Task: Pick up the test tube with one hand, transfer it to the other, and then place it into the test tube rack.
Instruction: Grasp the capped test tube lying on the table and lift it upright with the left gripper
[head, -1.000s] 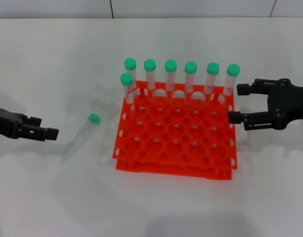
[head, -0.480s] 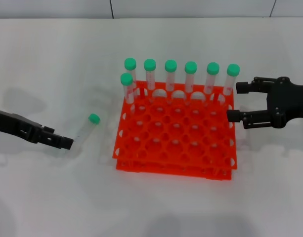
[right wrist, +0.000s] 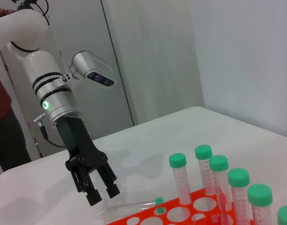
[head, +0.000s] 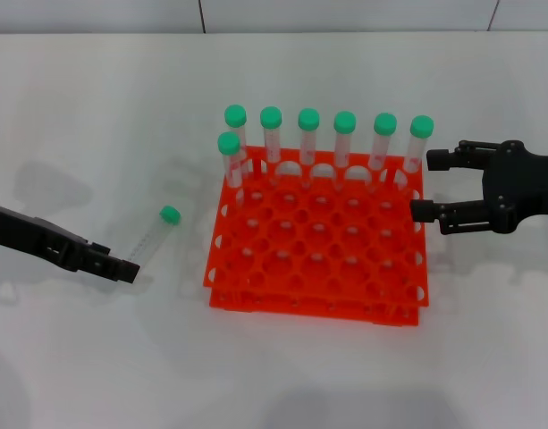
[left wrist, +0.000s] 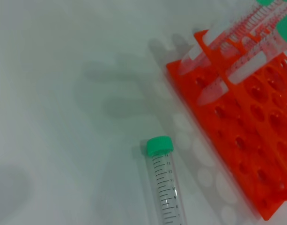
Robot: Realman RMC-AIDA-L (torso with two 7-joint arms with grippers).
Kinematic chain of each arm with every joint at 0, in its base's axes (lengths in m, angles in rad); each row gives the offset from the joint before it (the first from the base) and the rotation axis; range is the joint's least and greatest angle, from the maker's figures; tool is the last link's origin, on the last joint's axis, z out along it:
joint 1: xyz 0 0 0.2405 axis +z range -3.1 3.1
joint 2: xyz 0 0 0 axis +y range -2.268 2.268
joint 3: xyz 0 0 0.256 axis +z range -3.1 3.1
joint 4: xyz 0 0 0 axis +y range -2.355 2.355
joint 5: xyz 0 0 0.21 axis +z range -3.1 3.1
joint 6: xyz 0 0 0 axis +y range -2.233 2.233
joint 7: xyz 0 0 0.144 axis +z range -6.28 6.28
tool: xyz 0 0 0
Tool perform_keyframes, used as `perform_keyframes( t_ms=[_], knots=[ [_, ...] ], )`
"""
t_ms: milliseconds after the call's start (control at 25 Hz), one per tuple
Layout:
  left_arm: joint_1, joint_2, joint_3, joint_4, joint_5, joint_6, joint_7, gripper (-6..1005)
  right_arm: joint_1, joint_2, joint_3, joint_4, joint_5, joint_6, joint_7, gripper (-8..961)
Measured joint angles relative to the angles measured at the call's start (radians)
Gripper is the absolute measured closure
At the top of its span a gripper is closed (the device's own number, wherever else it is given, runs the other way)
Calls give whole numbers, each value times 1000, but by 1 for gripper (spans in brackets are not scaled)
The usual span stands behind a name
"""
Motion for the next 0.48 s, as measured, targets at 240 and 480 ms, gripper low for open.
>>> perform_keyframes(
  t_ms=[240,480],
  knots=[
    [-1,-1,36,-26,4,-30,-2,277,1,0,0,0,0,3,-1,95],
    [-2,-4,52,-30,7,-46,-4,345,2,0,0,0,0,5,0,96]
  ],
)
